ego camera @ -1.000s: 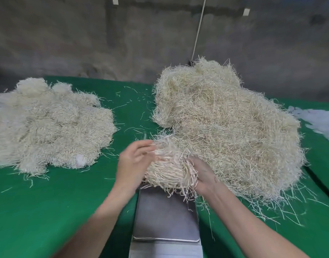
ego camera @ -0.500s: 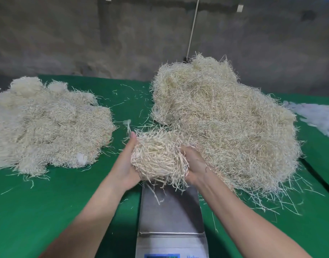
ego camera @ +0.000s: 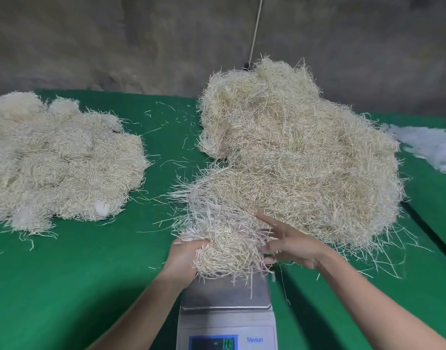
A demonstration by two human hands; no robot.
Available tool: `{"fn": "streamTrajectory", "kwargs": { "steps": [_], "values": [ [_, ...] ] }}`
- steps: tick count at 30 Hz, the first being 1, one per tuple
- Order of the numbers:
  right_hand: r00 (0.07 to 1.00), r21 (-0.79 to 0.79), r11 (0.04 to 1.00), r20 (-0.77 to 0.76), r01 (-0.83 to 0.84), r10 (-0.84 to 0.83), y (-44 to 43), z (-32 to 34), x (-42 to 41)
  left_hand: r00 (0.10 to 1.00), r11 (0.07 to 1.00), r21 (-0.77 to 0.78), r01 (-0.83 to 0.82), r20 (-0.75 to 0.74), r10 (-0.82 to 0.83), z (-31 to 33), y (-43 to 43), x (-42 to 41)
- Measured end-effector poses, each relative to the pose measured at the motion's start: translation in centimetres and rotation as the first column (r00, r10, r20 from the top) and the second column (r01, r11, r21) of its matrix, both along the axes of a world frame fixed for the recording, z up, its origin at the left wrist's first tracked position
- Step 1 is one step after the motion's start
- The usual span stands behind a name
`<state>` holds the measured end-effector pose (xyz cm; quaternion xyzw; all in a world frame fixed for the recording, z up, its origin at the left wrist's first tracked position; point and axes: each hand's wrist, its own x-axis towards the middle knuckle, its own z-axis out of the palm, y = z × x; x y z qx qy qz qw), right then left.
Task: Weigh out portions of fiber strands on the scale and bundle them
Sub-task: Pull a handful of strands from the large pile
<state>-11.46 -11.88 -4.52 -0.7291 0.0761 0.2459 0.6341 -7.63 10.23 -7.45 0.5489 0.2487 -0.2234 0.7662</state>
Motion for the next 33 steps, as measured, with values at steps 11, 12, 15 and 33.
{"fn": "streamTrajectory", "kwargs": {
  "steps": [11,12,15,33],
  "values": [
    [0.979,-0.378,0.925,0.201,0.040,0.040,2.8,-2.4,-0.1,0.856,0.793,0.567,0.224,0.274,-0.437,0.3,2.7,-0.5],
    [0.978,-0.392,0.920,0.201,0.031,0.053,2.8,-2.4,0.0,0.828,0.809,0.560,0.177,0.360,-0.430,0.4,3.4,-0.6],
    [0.971,-0.435,0.900,0.219,0.011,0.093,2.9,-2.6,0.1,0.660,0.783,0.621,0.042,0.571,-0.488,0.3,4.5,-1.3],
    [0.945,-0.377,0.926,0.314,0.033,0.094,1.8,-2.5,-1.2,0.583,0.414,0.909,-0.046,0.361,-0.728,-0.3,3.4,-1.6]
  ]
}}
